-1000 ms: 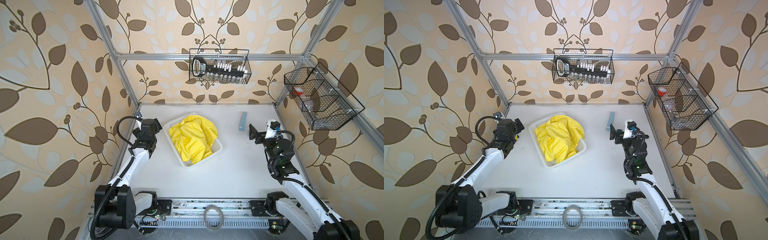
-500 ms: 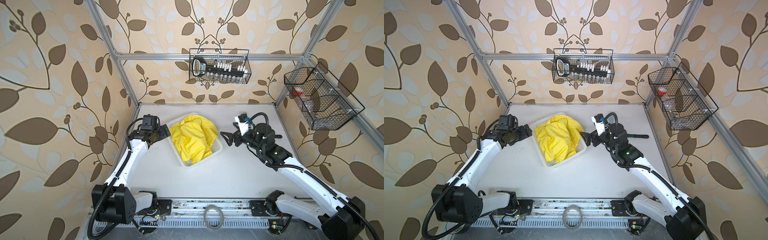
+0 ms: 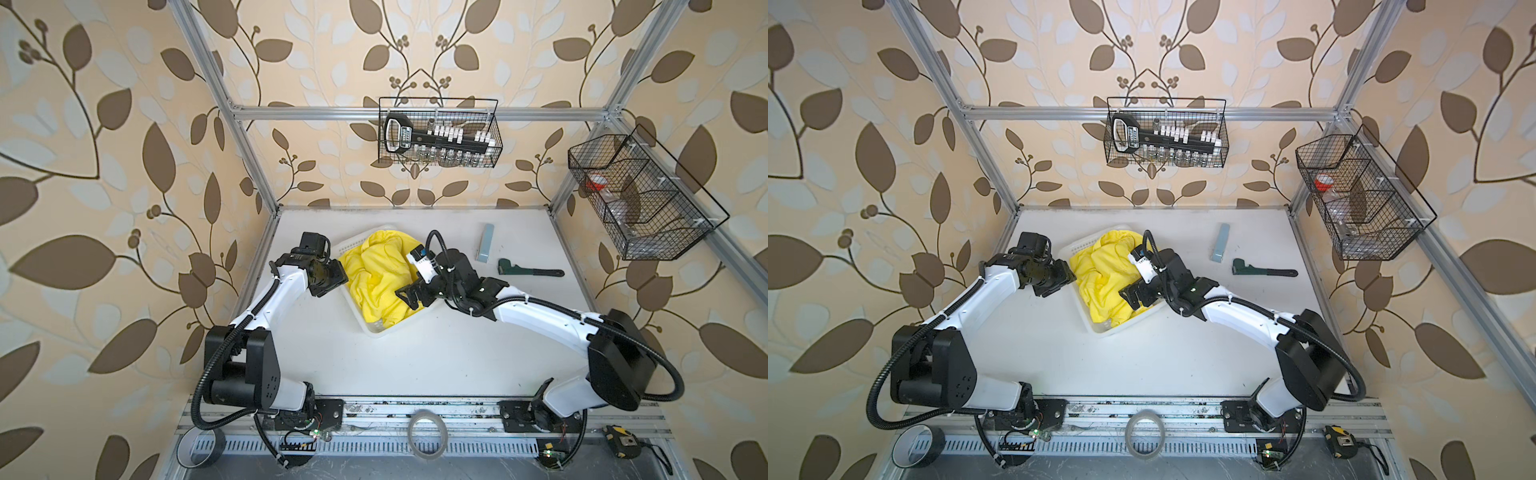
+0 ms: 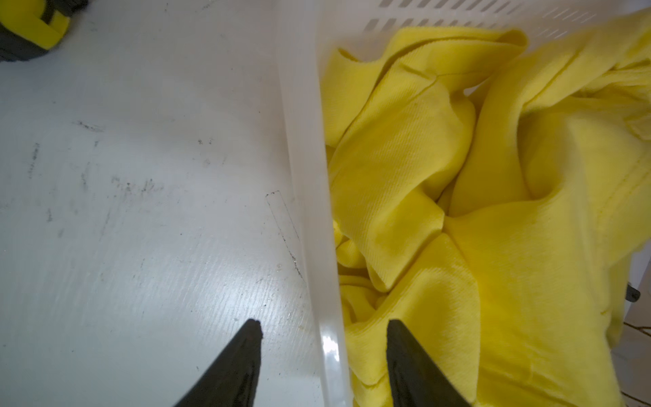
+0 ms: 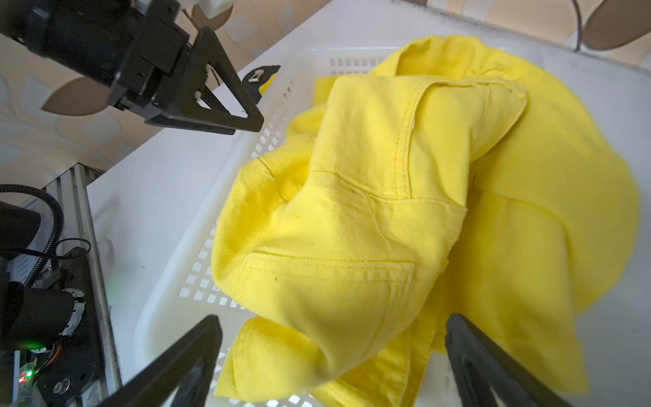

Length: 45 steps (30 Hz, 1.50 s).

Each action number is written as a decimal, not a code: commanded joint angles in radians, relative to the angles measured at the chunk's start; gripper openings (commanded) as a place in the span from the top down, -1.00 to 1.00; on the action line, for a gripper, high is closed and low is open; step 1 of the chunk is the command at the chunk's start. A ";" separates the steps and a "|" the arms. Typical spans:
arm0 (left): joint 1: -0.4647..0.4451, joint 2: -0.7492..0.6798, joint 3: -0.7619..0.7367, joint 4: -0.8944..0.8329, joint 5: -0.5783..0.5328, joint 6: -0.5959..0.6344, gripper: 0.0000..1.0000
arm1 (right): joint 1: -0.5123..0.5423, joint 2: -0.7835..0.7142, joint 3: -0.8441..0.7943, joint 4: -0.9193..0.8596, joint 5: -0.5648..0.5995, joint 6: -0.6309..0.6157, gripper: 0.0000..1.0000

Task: Fold and stack the trousers
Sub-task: 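Reach the right gripper toward the yellow trousers while the left nears the basket rim, then grasp the yellow trousers with the right gripper and the basket rim with the left gripper, then lift the trousers out with the right gripper while the left gripper drags the basket away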

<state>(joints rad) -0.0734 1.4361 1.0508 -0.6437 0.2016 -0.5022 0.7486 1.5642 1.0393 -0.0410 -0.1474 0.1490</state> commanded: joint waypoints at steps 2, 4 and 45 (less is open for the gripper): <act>-0.017 0.042 -0.010 0.014 -0.002 -0.018 0.02 | 0.029 0.089 0.076 -0.013 0.077 0.013 -1.00; -0.020 0.043 -0.008 0.013 -0.016 -0.020 0.17 | 0.039 0.126 0.096 -0.014 0.112 0.013 -1.00; 0.004 0.097 0.088 0.034 -0.397 -0.757 1.00 | -0.249 -0.532 0.263 -0.234 0.041 -0.034 1.00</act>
<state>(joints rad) -0.0971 1.5085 1.1103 -0.6147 -0.0818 -1.1095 0.5365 1.1233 1.2457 -0.2371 -0.1329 0.1738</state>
